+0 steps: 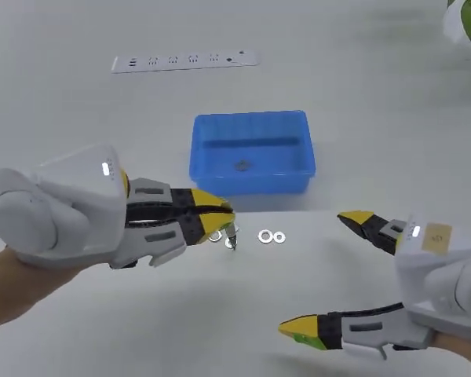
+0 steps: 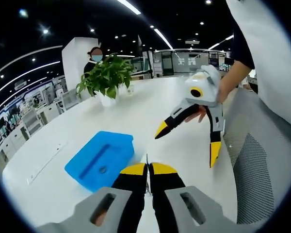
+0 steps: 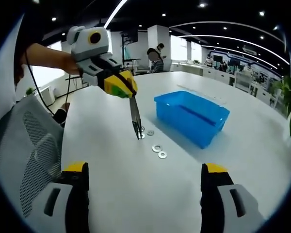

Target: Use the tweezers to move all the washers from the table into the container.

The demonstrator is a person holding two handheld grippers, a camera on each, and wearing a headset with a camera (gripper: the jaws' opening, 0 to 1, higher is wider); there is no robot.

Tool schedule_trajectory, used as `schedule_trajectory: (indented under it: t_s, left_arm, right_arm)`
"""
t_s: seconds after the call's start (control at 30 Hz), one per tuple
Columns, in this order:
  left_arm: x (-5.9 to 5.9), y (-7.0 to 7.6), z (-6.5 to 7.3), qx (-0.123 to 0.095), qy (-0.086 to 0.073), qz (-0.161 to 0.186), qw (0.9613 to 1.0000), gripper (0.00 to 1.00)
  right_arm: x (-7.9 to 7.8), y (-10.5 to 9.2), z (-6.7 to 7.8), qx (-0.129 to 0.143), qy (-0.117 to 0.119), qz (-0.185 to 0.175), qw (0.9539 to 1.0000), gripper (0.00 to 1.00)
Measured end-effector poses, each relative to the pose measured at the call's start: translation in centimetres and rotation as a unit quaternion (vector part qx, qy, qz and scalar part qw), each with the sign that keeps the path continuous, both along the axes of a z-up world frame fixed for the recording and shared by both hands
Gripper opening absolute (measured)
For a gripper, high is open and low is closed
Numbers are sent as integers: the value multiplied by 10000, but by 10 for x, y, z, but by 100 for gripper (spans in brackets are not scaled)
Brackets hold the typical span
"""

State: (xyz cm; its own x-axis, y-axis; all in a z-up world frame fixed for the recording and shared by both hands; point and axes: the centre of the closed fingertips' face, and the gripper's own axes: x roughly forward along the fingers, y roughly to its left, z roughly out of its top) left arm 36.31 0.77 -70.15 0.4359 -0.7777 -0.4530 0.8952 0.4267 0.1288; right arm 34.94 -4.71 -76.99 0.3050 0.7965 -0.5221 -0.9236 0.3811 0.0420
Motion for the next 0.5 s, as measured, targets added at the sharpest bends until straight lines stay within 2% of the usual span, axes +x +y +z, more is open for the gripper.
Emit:
schedule_trajectory:
  t_s: [0.17, 0.37, 0.5]
  left_arm:
    - [0, -1, -1, 122, -14, -38, 9999, 6]
    - [4, 7, -4, 124, 86, 88, 9998, 6]
    - [4, 11, -5, 168, 146, 173, 9996, 6]
  right_arm:
    - [-1, 27, 11, 221, -26, 383, 9990, 91]
    - [-7, 54, 15, 261, -55, 914, 9955, 86]
    - [-6, 66, 17, 313, -29, 1136, 9930, 79]
